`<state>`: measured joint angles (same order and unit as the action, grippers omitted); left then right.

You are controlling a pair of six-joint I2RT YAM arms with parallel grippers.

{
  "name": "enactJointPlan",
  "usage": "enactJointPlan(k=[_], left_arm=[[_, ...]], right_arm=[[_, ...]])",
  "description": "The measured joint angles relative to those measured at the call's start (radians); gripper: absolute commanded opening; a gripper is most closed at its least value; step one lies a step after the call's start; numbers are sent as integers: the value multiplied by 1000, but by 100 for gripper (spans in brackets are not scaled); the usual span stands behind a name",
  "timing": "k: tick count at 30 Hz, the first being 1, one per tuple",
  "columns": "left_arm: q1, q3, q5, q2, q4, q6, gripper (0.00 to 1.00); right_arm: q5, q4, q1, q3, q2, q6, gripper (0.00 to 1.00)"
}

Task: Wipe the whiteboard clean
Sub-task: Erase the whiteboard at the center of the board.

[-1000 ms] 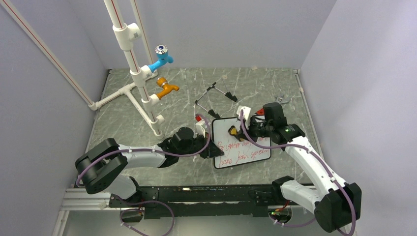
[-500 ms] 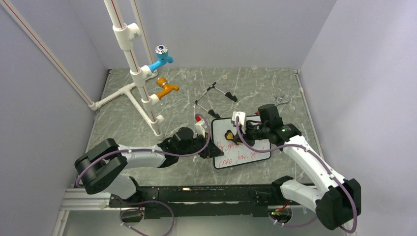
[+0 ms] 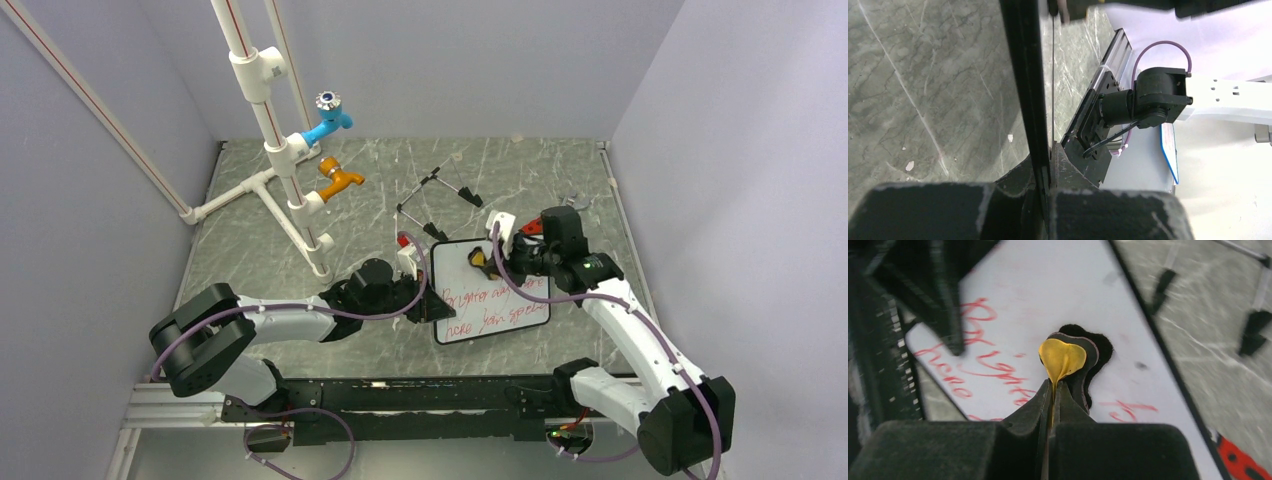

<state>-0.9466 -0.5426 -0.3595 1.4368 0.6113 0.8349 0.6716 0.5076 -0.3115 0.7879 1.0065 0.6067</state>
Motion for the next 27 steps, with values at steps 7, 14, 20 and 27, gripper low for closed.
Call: enactJointPlan(k=[7,14,20,27], left_arm=[[2,0,6,0,-13,0,0],[3,0,6,0,-17,1,0],[11,0,5,1,-25,18,0],[13,0,0,1,-19,17,0]], right_arm=[[94,93,-121,0,47,110,0],[69,115,-157,4,55,148,0],[-41,130,-193,27,57,146,0],[-182,143,-171,6,0,146,0]])
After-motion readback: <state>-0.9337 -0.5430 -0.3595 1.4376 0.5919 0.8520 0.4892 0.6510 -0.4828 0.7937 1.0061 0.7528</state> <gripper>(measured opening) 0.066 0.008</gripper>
